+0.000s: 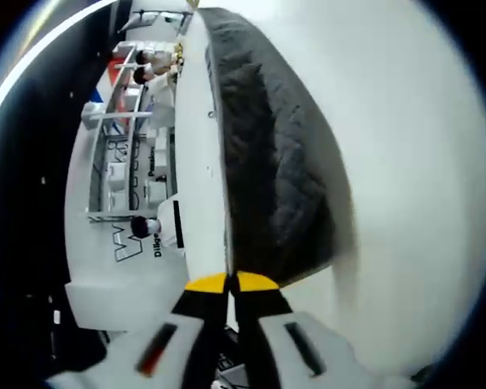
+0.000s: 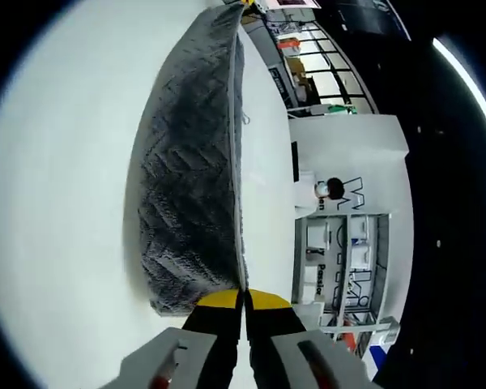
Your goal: Fold the towel on the table until its edges align and the towel forms a compact rectangular stack.
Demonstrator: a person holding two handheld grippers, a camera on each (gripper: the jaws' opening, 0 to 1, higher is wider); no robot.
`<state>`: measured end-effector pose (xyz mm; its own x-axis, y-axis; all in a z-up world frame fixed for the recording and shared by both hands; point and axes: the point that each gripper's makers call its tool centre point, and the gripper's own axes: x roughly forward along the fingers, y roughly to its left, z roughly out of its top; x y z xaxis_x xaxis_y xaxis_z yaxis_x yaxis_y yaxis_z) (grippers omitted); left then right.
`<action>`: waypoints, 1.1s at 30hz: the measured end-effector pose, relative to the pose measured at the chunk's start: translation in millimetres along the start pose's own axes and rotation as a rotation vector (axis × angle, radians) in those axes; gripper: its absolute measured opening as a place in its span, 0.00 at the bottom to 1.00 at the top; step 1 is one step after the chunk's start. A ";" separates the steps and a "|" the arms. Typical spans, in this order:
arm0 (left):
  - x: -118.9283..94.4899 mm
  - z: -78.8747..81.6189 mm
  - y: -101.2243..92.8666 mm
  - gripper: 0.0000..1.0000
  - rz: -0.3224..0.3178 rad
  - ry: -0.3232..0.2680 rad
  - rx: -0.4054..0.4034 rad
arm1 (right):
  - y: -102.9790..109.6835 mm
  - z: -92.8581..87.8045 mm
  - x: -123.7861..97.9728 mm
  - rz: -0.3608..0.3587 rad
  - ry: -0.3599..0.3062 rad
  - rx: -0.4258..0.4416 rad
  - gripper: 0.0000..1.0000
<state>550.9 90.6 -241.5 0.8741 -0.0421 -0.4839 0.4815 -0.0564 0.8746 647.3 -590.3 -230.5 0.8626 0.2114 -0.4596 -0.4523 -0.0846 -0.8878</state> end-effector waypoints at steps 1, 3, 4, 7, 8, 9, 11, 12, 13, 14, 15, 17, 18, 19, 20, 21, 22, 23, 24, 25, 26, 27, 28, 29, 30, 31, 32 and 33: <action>3.4 -0.7 2.0 0.04 -0.001 0.001 -0.001 | -1.1 0.0 2.8 0.003 0.001 0.001 0.02; 11.1 -3.0 7.9 0.04 0.003 0.003 -0.007 | -4.6 -1.2 9.0 0.007 0.004 0.007 0.02; 10.7 -3.3 8.7 0.04 0.005 0.005 -0.009 | -6.3 -1.7 11.3 0.009 0.004 0.012 0.02; 20.9 -6.7 14.6 0.04 0.005 0.010 -0.016 | -10.8 -2.3 18.9 0.011 0.006 0.021 0.02; 21.4 -7.9 15.8 0.04 0.008 0.011 -0.019 | -11.9 -2.4 21.6 0.014 0.007 0.023 0.02; 26.0 -9.9 19.0 0.04 0.011 0.012 -0.027 | -13.0 -2.1 24.3 0.016 0.008 0.022 0.02; 29.0 -11.8 21.8 0.04 0.011 0.012 -0.036 | -14.1 -1.9 29.2 0.025 0.010 0.022 0.02; 30.3 -12.0 22.4 0.04 0.010 0.013 -0.037 | -15.0 -1.6 32.1 0.029 0.012 0.020 0.02; 33.5 -13.2 23.8 0.04 0.006 0.017 -0.038 | -15.6 -1.3 35.1 0.034 0.013 0.018 0.02; 36.0 -13.8 24.4 0.04 0.001 0.018 -0.039 | -17.1 -1.0 39.4 0.039 0.016 0.018 0.02; 39.8 -15.1 25.9 0.04 -0.003 0.020 -0.041 | -18.0 -0.9 42.7 0.042 0.016 0.018 0.02; 43.0 -15.8 27.0 0.04 -0.006 0.022 -0.043 | -19.4 -1.3 48.7 0.050 0.019 0.019 0.02; 45.2 -16.1 27.6 0.04 -0.009 0.024 -0.045 | -20.5 -1.9 53.3 0.057 0.022 0.017 0.02; 50.1 -17.0 28.2 0.04 -0.018 0.028 -0.045 | -21.4 -2.1 56.7 0.061 0.025 0.018 0.02; 52.0 -17.5 28.5 0.04 -0.020 0.031 -0.043 | -22.2 -2.1 58.9 0.063 0.025 0.019 0.02; 56.1 -18.3 29.9 0.04 -0.024 0.033 -0.043 | -23.5 -3.0 63.6 0.070 0.029 0.021 0.02; 57.7 -18.0 29.8 0.04 -0.027 0.035 -0.044 | -24.1 -3.4 65.9 0.072 0.030 0.022 0.02; 61.5 -18.4 30.2 0.04 -0.033 0.037 -0.046 | -25.0 -4.2 69.5 0.076 0.032 0.023 0.02; 65.6 -19.7 30.4 0.04 -0.038 0.040 -0.045 | -26.0 -4.8 74.0 0.082 0.034 0.027 0.02; 69.0 -20.6 31.0 0.04 -0.042 0.043 -0.045 | -26.3 -5.3 77.5 0.088 0.036 0.030 0.02; 71.4 -20.9 31.3 0.04 -0.044 0.044 -0.046 | -26.8 -5.7 80.7 0.091 0.037 0.030 0.02; 74.2 -21.5 31.9 0.04 -0.047 0.046 -0.048 | -27.6 -6.4 83.7 0.094 0.040 0.031 0.02; 75.9 -21.8 32.3 0.04 -0.048 0.047 -0.050 | -28.3 -6.8 86.4 0.097 0.040 0.034 0.02; 77.8 -22.4 33.0 0.04 -0.049 0.049 -0.052 | -28.9 -7.3 89.0 0.100 0.041 0.038 0.02; 80.3 -23.9 33.7 0.04 -0.049 0.050 -0.056 | -29.8 -7.7 91.5 0.100 0.041 0.041 0.02; 83.3 -25.2 34.9 0.04 -0.051 0.053 -0.059 | -30.8 -8.0 93.9 0.101 0.040 0.049 0.02; 87.0 -27.6 36.7 0.04 -0.051 0.054 -0.066 | -31.9 -8.3 96.4 0.102 0.039 0.055 0.02; 89.4 -28.6 38.2 0.04 -0.051 0.055 -0.071 | -33.2 -8.7 98.9 0.102 0.038 0.058 0.02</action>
<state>649.2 113.3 -250.5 0.8496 0.0138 -0.5272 0.5270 0.0142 0.8497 749.6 -575.1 -246.7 0.8189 0.1670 -0.5490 -0.5496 -0.0469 -0.8341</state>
